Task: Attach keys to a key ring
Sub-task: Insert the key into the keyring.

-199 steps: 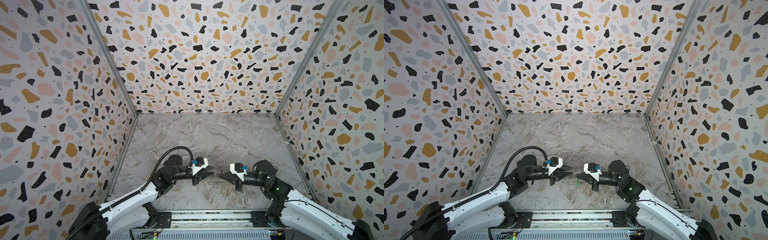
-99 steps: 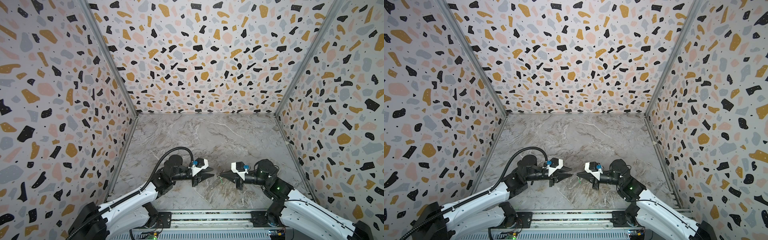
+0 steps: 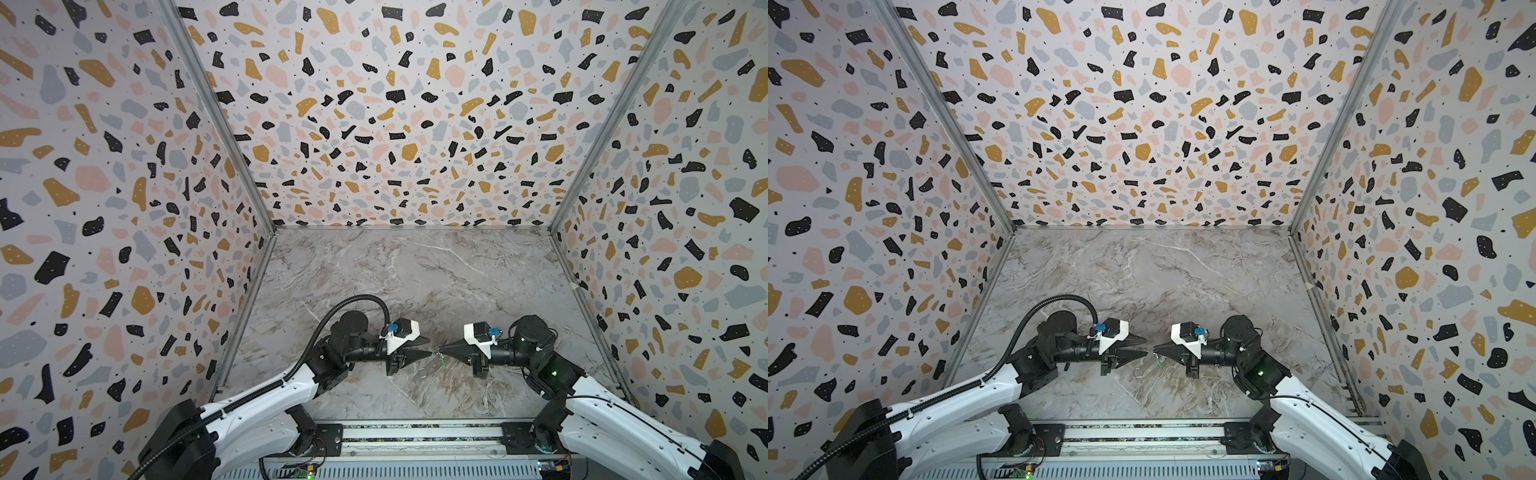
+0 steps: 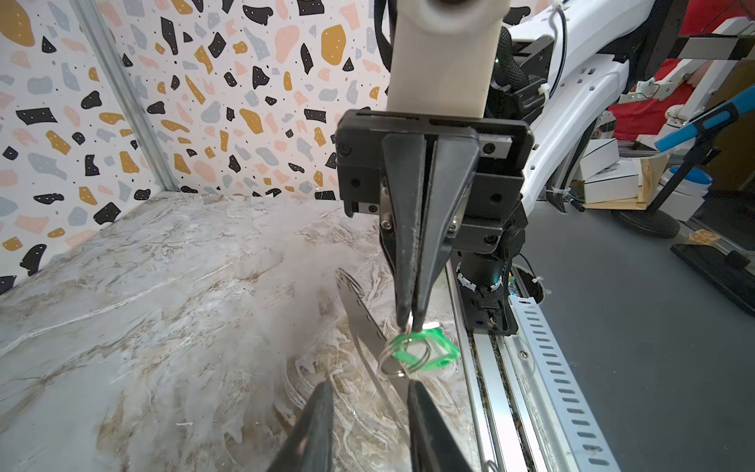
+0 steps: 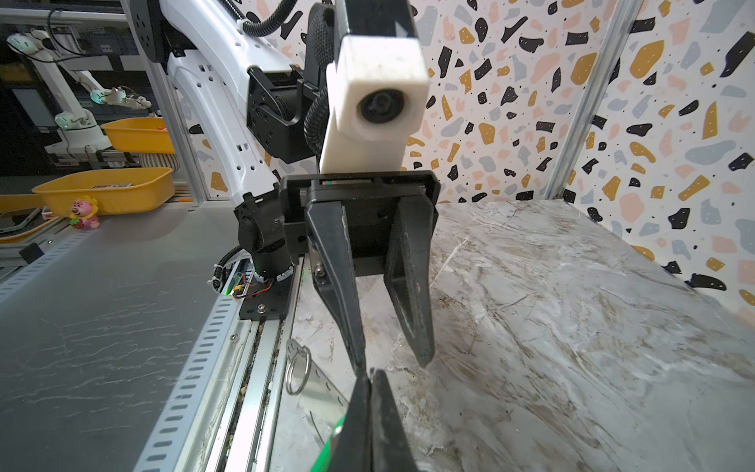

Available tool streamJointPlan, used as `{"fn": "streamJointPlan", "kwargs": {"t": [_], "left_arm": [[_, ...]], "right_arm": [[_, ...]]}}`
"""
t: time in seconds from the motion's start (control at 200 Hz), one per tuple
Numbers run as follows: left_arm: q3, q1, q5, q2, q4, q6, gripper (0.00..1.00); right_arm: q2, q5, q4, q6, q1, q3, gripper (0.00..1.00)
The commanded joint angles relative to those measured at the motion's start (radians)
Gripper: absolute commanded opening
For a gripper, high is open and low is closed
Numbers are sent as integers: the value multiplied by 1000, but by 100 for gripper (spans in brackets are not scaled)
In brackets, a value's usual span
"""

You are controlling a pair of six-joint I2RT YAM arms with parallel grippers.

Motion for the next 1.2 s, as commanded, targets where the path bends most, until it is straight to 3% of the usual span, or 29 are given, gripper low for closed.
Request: {"fn": "streamJointPlan", "kwargs": {"t": [0.0, 0.956, 1.196], "left_arm": [[17, -3, 11, 6, 59, -3, 32], [51, -32, 100, 73, 63, 13, 35], [63, -37, 107, 80, 51, 22, 25]], "right_arm": [[3, -45, 50, 16, -3, 29, 0], [42, -92, 104, 33, -4, 27, 0], [43, -84, 104, 34, -4, 27, 0]]}}
